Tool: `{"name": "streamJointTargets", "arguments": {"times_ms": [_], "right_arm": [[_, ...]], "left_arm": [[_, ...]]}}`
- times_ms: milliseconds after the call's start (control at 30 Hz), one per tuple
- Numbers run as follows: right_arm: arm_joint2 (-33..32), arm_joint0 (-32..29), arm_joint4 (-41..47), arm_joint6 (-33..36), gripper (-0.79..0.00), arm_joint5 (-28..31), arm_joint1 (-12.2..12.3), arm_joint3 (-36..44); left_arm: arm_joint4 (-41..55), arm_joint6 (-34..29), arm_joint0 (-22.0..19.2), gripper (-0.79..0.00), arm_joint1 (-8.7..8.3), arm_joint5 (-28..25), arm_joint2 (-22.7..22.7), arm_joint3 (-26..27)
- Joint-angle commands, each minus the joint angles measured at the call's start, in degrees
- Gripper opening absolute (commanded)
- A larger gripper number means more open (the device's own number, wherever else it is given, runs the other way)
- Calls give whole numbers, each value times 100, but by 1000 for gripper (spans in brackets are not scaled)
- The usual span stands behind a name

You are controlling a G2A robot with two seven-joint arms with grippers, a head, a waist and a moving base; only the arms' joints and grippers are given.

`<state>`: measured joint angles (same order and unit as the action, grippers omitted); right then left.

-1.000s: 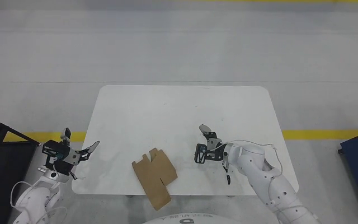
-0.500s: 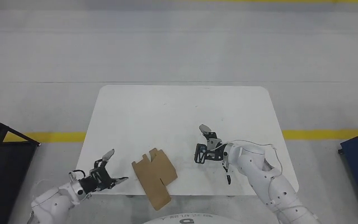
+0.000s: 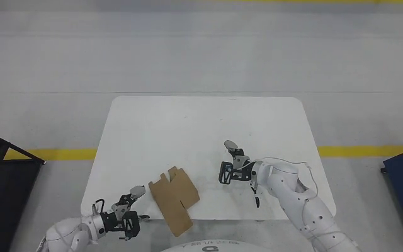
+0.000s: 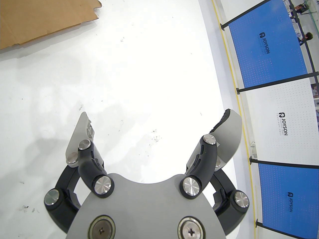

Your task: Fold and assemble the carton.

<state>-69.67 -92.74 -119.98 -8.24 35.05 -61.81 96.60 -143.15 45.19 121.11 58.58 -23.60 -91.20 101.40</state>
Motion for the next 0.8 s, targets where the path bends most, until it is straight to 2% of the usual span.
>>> {"name": "streamJointTargets", "arguments": {"times_ms": [0,133,500,600,633,667,767], "right_arm": [[0,0,0,0,0,0,0,0],[0,0,0,0,0,0,0,0],[0,0,0,0,0,0,0,0],[0,0,0,0,0,0,0,0],[0,0,0,0,0,0,0,0],[0,0,0,0,0,0,0,0],[0,0,0,0,0,0,0,0]], "left_arm": [[-188,-214,-53,-265,-6,0,133,-20],[-482,-584,-193,-259,-5,64,432,-78],[-724,-843,-315,-256,-37,309,843,-115],[-804,-961,-327,-292,-41,419,959,-97],[-838,-1004,-330,-366,-42,437,1000,-81],[-867,-1049,-333,-400,-43,463,1043,-51],[-1014,-1235,-343,-409,-48,517,1161,31]]}}
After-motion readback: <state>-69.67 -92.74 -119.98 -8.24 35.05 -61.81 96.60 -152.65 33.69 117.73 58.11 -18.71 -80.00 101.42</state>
